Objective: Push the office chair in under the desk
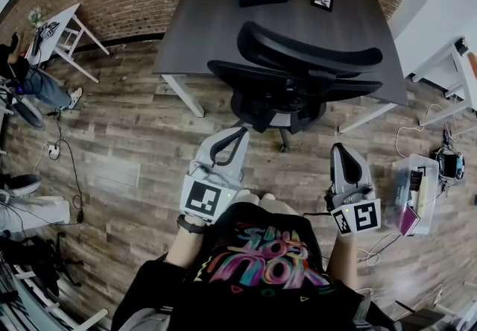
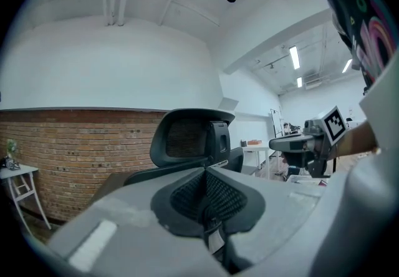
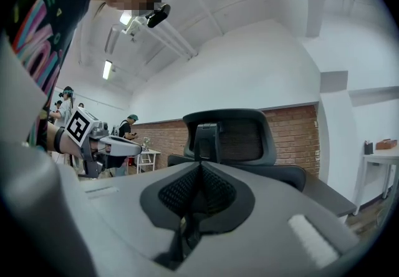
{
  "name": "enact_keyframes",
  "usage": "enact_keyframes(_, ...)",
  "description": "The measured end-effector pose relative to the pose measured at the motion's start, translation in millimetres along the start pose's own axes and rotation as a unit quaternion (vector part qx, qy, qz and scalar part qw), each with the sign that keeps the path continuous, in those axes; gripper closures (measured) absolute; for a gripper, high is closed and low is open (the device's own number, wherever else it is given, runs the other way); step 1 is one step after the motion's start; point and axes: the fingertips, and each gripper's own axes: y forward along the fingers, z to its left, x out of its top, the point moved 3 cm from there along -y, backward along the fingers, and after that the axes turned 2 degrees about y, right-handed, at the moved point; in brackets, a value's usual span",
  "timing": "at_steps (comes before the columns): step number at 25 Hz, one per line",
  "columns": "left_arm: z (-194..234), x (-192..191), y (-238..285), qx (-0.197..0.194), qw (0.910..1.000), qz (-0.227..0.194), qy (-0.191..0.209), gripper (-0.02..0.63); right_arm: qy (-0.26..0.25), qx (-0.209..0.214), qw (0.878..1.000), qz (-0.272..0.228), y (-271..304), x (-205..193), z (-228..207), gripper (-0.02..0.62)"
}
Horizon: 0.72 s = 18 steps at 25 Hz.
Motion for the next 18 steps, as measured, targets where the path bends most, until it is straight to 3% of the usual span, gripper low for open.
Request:
enact_keyframes(11, -4.8, -2.5, -4.5, 0.002, 1.0, 0.0, 0.005, 0.606, -0.005, -0.005, 1.0, 0.002, -9.7, 0.3, 0.4, 0.597)
enact_keyframes(18, -6.7, -2.9, -5.6, 0.006, 1.0, -0.003, 0.004, 0.606, -0.001, 0.021, 1.0, 0.015, -7.0, -0.2, 6.1, 0.598)
